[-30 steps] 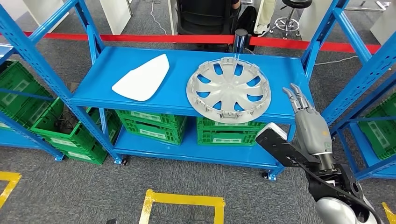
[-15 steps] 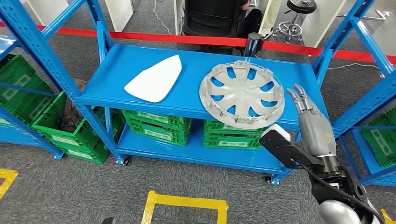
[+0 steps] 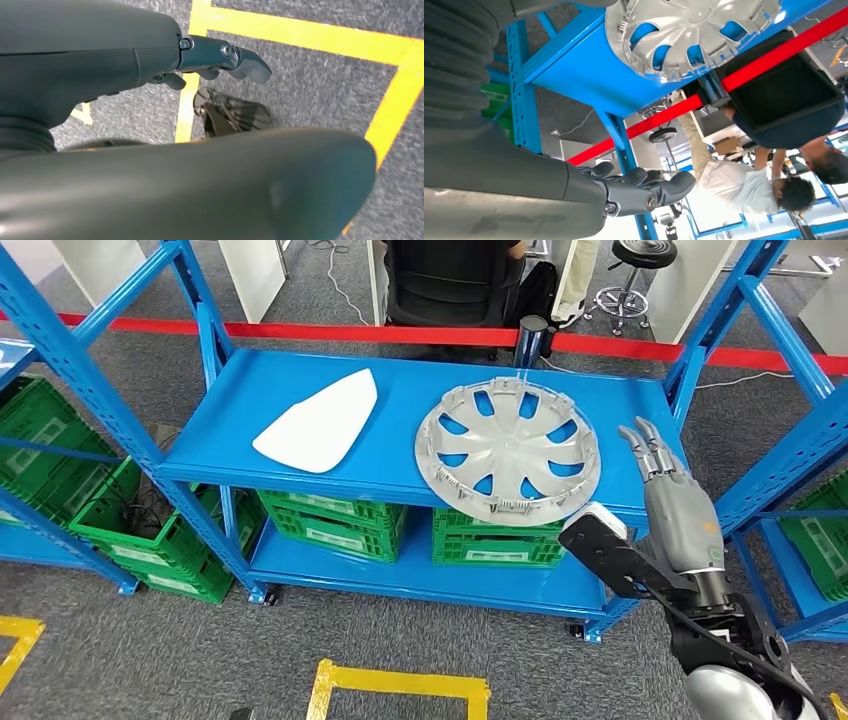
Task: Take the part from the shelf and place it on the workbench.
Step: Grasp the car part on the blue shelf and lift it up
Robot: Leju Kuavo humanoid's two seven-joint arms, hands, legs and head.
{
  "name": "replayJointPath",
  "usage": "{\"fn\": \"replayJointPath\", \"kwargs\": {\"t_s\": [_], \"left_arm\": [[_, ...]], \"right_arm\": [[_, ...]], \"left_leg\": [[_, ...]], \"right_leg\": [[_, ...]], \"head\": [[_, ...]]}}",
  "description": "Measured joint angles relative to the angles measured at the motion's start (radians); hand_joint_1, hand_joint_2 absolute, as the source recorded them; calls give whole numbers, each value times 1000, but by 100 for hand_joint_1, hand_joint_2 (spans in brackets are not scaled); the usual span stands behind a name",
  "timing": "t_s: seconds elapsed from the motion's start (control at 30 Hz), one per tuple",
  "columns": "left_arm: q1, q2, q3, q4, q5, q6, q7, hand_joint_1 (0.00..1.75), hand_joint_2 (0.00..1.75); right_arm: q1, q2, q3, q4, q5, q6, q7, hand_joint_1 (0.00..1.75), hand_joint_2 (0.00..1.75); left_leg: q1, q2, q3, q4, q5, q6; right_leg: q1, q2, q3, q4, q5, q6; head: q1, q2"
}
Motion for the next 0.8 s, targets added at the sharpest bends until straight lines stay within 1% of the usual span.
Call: {"fn": "replayJointPath", "kwargs": {"t_s": [0.03, 0.07, 0.1, 0.13, 0.17, 0.2, 0.23, 0.27, 0.33, 0.37, 0.4, 0.43, 0.47, 0.5, 0.53, 0.57, 0.6, 0.63, 0.67, 0.7, 0.73, 0.77, 0.8], "left_arm": [[2, 1, 0, 0, 0, 0, 0, 0, 0], [4, 1, 0, 1, 1, 0, 0, 0, 0], [5, 2, 0, 1, 1, 0, 0, 0, 0], [5, 3, 0, 1, 1, 0, 0, 0, 0], [4, 3, 0, 1, 1, 0, 0, 0, 0], [3, 3, 0, 1, 1, 0, 0, 0, 0], [2, 3, 0, 1, 1, 0, 0, 0, 0], [1, 3, 0, 2, 1, 0, 0, 0, 0], [2, 3, 0, 2, 1, 0, -1, 0, 0], [2, 4, 0, 2, 1, 0, -1, 0, 0], [1, 4, 0, 2, 0, 0, -1, 0, 0], [1, 4, 0, 2, 0, 0, -2, 0, 0], [1, 4, 0, 2, 0, -1, -1, 0, 0], [2, 4, 0, 2, 0, -1, -1, 0, 0], [3, 4, 0, 3, 0, -1, -1, 0, 0], [4, 4, 0, 3, -1, -1, -1, 0, 0], [4, 4, 0, 3, -1, -1, -1, 0, 0], [5, 4, 0, 3, -1, -1, -1, 0, 0], [4, 4, 0, 3, -1, -1, -1, 0, 0], [3, 3, 0, 3, -1, -1, -1, 0, 0], [3, 2, 0, 3, -1, -1, -1, 0, 0], [3, 2, 0, 3, -1, -1, 0, 0, 0], [2, 2, 0, 3, -1, -1, 0, 0, 0]], "right_arm": [[2, 0, 0, 0, 0, 0, 0, 0, 175], [3, 0, 0, 0, 0, 0, 0, 0, 175], [3, 0, 0, 0, 0, 0, 0, 0, 175], [3, 0, 0, 0, 0, 0, 0, 0, 175], [3, 0, -1, 0, 0, 0, 1, 0, 175], [3, 0, -2, 0, 0, -1, 1, 0, 175], [3, -1, -4, 0, 0, -1, 1, 0, 175], [3, -1, -5, 0, 0, -1, 1, 0, 175], [3, -2, -8, 0, 0, -2, 1, 0, 175], [2, -3, -10, 0, 0, -2, 1, 0, 175], [1, -4, -12, 0, -1, -3, 2, 0, 175], [1, -5, -13, 0, -1, -3, 2, 0, 175], [2, -6, -14, 0, -3, -4, 2, 0, 175], [5, -6, -14, 0, -4, -4, 2, 0, 175], [7, -7, -15, 1, -6, -4, 3, 0, 175], [9, -7, -15, 1, -7, -4, 3, 0, 175], [9, -7, -16, 1, -8, -4, 3, 0, 175], [9, -8, -18, 1, -8, -5, 3, 0, 175], [8, -10, -21, 1, -8, -6, 4, 0, 175], [7, -11, -24, 1, -9, -6, 4, 0, 175], [6, -12, -26, 1, -9, -7, 4, 0, 175], [6, -13, -27, 1, -10, -8, 4, 0, 175], [6, -13, -29, 1, -10, -9, 5, 0, 175]], "left_leg": [[3, 1, -19, 15, 11, -3], [5, 3, -18, -8, 39, -6], [7, 4, 3, -65, 79, -9], [10, 5, 33, -134, 113, -13], [11, 4, 64, -193, 133, -13], [10, 3, 85, -230, 140, -10], [9, 1, 97, -245, 135, -5], [7, -1, 101, -246, 130, 3], [7, -2, 106, -248, 126, 17], [8, -3, 110, -249, 124, 23], [8, -4, 114, -250, 123, 29], [6, -4, 116, -250, 119, 34], [4, -5, 119, -250, 115, 37], [1, -5, 122, -250, 111, 40], [-2, -6, 127, -250, 106, 41], [-5, -7, 135, -250, 100, 42], [-7, -9, 144, -250, 94, 42], [-9, -10, 153, -250, 88, 42], [-12, -11, 161, -250, 81, 40], [-13, -12, 166, -251, 76, 37], [-13, -12, 168, -251, 72, 33], [-12, -12, 170, -253, 69, 28], [-11, -10, 173, -255, 66, 22]], "right_leg": [[-2, 1, 4, 1, -4, 3], [-5, 2, 8, 3, -10, 7], [-8, 3, 14, 5, -16, 12], [-11, 4, 19, 9, -23, 19], [-11, 4, 19, 15, -32, 27], [-11, 5, 18, 19, -39, 35], [-10, 5, 15, 21, -45, 42], [-10, 6, 13, 20, -48, 49], [-13, 5, 15, 24, -57, 59], [-14, 4, 6, 47, -69, 63], [-15, 4, -15, 90, -89, 66], [-15, 3, -51, 154, -115, 67], [-15, 3, -94, 226, -141, 68], [-14, 3, -134, 286, -156, 67], [-12, 3, -161, 315, -151, 64], [-10, 3, -167, 305, -125, 59], [-7, 3, -155, 257, -83, 52], [-2, 3, -130, 188, -35, 43], [3, 2, -103, 122, -3, 33], [8, 1, -81, 75, 16, 25], [13, 0, -67, 51, 20, 20], [17, -1, -60, 45, 15, 16], [17, 0, -54, 40, 16, 13]], "head": [[-3, 0], [-6, 0], [-9, 0], [-12, 0], [-16, 0], [-19, 0], [-19, 0], [-18, 0], [-11, 0], [-7, 0], [-1, 0], [5, 0], [11, 0], [15, 0], [18, 0], [21, 0], [24, 0], [27, 0], [28, 0], [30, 0], [31, 0], [30, 0], [30, 0]]}}
